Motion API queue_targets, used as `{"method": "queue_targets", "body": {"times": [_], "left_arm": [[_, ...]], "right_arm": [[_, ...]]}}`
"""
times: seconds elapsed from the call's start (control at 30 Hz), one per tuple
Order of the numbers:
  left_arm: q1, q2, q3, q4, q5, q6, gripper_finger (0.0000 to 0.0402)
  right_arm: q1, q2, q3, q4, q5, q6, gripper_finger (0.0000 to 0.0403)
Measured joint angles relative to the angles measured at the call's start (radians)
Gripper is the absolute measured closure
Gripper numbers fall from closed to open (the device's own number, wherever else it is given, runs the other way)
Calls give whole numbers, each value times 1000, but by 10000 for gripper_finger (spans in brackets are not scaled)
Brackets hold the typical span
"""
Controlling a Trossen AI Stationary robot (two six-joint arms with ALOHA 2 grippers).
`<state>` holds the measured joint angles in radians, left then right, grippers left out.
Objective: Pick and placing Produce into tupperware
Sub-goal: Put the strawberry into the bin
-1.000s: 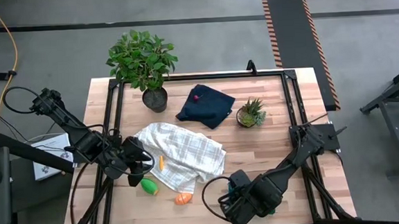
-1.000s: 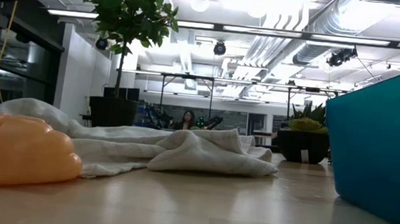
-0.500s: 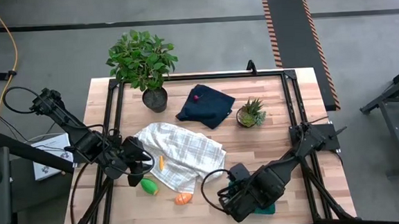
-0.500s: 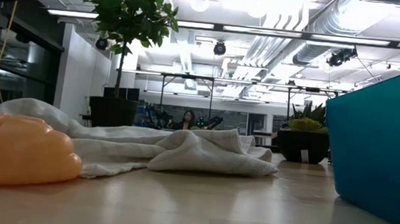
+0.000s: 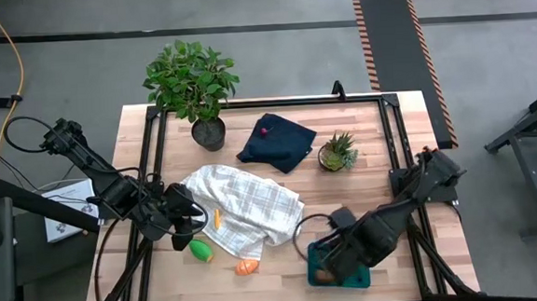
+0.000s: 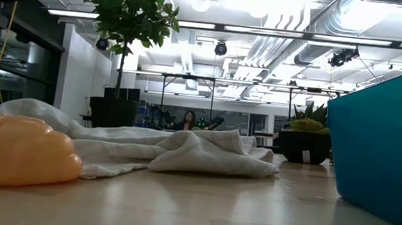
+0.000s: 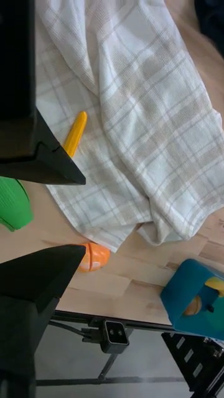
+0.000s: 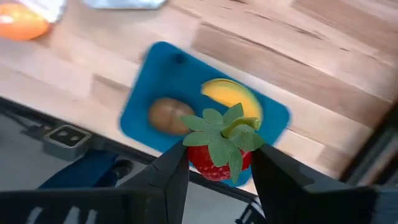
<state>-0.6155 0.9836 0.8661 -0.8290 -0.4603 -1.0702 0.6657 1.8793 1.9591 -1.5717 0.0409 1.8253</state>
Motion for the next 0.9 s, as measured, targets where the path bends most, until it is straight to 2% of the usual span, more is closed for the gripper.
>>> {"method": "queue_targets", "body": {"times": [0.2,0.5,0.9], "left_arm": [[0,0,0,-11,0,0,245],[0,0,0,-12,-2,-1,245],[0,0,0,-9,-4,-12,245]], "right_arm": [[30,-77,-117,10,-7,81,258],[42,-81,-224,118,-34,81,258],[42,-81,-254,177,-34,66,258]]}}
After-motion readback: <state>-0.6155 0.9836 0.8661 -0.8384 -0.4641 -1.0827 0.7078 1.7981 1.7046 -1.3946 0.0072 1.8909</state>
